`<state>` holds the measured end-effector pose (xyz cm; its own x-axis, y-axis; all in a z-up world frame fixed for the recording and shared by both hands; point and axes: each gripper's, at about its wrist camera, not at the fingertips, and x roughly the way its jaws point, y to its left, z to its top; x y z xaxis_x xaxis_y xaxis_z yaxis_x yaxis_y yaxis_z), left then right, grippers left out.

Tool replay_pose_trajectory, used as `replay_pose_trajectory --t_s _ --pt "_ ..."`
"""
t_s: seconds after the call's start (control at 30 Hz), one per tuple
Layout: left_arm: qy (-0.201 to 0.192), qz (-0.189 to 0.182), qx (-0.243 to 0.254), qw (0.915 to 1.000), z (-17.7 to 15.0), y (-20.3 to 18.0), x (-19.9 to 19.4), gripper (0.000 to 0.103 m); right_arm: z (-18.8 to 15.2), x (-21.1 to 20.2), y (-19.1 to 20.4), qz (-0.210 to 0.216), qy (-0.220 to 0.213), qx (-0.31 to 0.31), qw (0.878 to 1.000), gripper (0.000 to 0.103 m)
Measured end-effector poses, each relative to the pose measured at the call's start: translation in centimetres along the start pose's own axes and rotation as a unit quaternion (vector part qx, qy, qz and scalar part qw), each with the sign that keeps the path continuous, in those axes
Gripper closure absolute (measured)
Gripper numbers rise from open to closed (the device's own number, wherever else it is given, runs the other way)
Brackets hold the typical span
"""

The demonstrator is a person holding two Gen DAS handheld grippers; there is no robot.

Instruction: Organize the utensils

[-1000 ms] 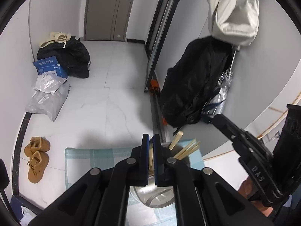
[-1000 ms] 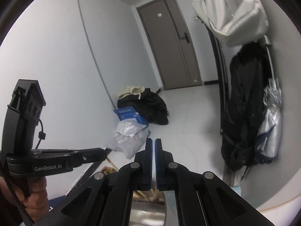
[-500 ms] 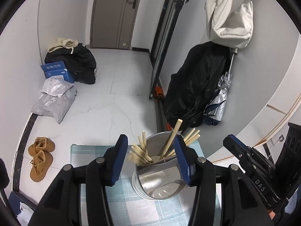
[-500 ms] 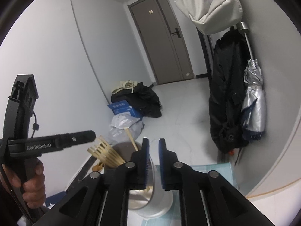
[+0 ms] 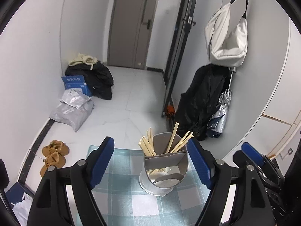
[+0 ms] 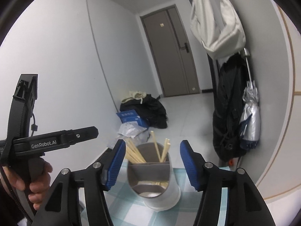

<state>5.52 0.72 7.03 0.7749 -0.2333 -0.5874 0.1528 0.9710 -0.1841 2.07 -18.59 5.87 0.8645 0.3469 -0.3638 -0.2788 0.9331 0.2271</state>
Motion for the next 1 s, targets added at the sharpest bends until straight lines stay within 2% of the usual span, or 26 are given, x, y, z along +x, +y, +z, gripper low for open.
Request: replay_pose_trajectory --t_s 0.1,0.2,0.33,0.4,0.53,0.77,1.0 --pt "-0.023 0.016 0.002 0.9996 -0.4 0.0 -1.6 0.018 0.3 -1.8 0.8 0.0 -0.017 -0.004 1.0 0.031" --pt "-0.044 0.017 0.004 0.9989 -0.7 -0.1 -3.1 0.017 0.3 -3.2 1.2 -0.004 -0.031 -0.01 0.999 0.021" --pt "-0.063 0.023 0.009 0.9977 -1.6 -0.3 -4.6 0.014 0.1 -5.0 1.8 -0.013 -0.049 -0.02 0.999 0.016" --pt "-0.074 0.026 0.014 0.9968 -2.2 -0.4 -5.3 0.007 -0.2 -5.8 2.2 -0.019 -0.058 -0.027 0.998 0.012" --pt "-0.106 0.035 0.025 0.9935 -3.5 -0.5 -6.6 0.004 -1.1 -7.3 3.2 -0.025 -0.075 -0.043 0.996 0.008" --pt "-0.136 0.048 0.026 0.9892 -5.4 0.1 -7.6 0.004 -3.0 -8.7 4.5 -0.038 -0.094 -0.068 0.993 0.001" --pt "-0.134 0.05 0.01 0.9897 -6.6 1.3 -7.1 0.004 -5.0 -9.3 4.4 -0.055 -0.107 -0.063 0.991 0.0"
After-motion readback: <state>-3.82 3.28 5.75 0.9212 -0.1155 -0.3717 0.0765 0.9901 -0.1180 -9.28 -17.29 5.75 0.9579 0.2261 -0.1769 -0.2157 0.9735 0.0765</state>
